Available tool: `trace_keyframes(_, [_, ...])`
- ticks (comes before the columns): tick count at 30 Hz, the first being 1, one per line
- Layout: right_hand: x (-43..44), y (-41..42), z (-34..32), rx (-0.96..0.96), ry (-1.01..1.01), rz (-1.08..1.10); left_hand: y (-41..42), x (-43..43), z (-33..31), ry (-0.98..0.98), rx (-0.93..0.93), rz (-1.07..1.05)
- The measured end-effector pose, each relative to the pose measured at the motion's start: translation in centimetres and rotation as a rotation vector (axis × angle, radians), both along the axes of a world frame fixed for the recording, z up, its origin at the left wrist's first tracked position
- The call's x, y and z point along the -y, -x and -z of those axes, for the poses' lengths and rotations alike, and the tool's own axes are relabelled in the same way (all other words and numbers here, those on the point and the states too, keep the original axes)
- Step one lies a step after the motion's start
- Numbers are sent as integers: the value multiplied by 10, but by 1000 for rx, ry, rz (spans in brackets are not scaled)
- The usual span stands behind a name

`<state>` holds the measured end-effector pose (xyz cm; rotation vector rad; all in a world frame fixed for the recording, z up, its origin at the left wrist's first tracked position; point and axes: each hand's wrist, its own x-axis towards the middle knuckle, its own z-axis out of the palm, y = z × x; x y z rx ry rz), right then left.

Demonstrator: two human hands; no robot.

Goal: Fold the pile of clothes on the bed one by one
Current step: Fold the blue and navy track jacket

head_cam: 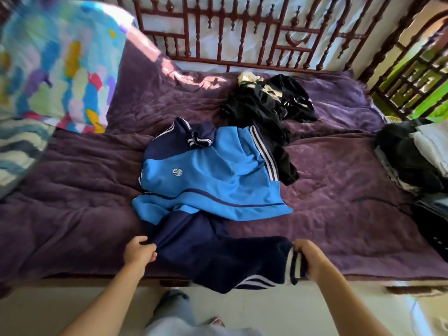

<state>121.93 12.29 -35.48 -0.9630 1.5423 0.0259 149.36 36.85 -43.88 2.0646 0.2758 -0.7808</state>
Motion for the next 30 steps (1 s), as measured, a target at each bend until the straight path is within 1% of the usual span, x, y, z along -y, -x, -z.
trace_keyframes(3, [-13,-45,22,-30,70,-105,-4,13,6,-47,-10,106])
trace_keyframes(6, [-22,-76,33,-11,95,-228,-16,22,8,-155,86,243])
trace_keyframes(8, [-20,-93,37,2,119,-287,-30,28,6,-213,146,247])
trace_keyframes(11, [-5,-122,42,-69,180,-399,-60,38,3,-291,225,237])
trace_keyframes(13, [11,-141,42,-106,209,-423,-84,48,4,-319,272,260])
trace_keyframes(15, [30,-161,44,-127,212,-399,-109,61,5,-310,293,276])
trace_keyframes(17, [50,-181,45,-183,230,-401,-136,78,4,-316,298,289])
trace_keyframes(21, [90,-219,51,-233,298,-405,-182,115,7,-304,304,327])
trace_keyframes(26, [144,-256,55,-323,363,-489,-227,163,15,-336,298,367])
trace_keyframes(28, [176,-277,54,-421,423,-583,-244,180,20,-349,308,381])
trace_keyframes(30, [210,-297,57,-463,525,-696,-260,195,24,-375,301,369])
